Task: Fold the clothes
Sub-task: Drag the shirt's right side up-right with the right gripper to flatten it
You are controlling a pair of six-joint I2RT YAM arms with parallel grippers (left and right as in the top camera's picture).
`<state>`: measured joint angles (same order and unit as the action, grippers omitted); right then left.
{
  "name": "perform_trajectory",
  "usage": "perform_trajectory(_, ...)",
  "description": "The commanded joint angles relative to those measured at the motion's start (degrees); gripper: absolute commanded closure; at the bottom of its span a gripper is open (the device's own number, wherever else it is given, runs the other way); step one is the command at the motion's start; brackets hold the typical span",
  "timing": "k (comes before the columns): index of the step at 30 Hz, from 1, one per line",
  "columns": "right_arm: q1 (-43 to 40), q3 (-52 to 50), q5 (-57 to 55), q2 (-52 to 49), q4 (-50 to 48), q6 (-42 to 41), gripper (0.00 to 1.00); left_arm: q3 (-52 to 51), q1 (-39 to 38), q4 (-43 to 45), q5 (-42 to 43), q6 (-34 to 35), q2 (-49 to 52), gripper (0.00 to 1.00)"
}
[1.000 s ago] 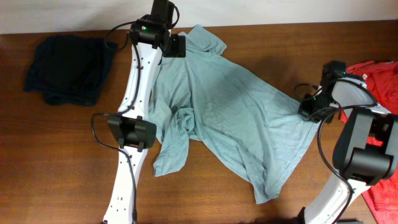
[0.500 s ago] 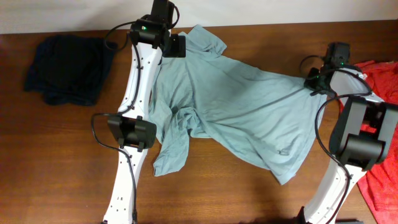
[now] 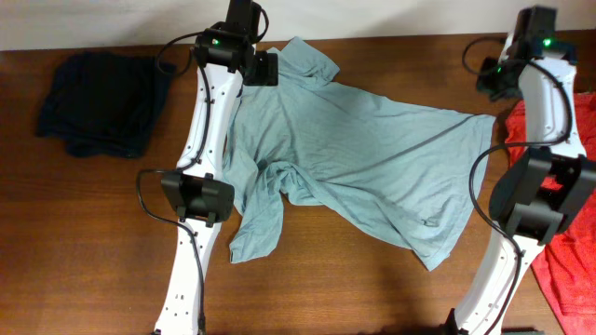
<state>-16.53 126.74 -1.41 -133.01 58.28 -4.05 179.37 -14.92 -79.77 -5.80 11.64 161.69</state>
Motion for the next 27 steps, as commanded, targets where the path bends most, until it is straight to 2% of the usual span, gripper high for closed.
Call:
perform_trajectory(1, -0.3, 1.7, 3.8, 0.5, 2.0, 0.7, 0.96, 0.3, 0.1, 0.0, 0.4, 0.5, -1.0, 0.01)
perform_trajectory(8, -0.2, 1.0, 8.3, -3.5, 3.5, 0.6, 0.96, 0.3, 0.0, 0.0, 0.4, 0.5, -1.0, 0.01)
perform_trajectory(27, 0.4, 0.4, 8.5, -13.7, 6.1, 0.2, 0.96, 0.3, 0.1, 0.0, 0.4, 0.5, -1.0, 0.01)
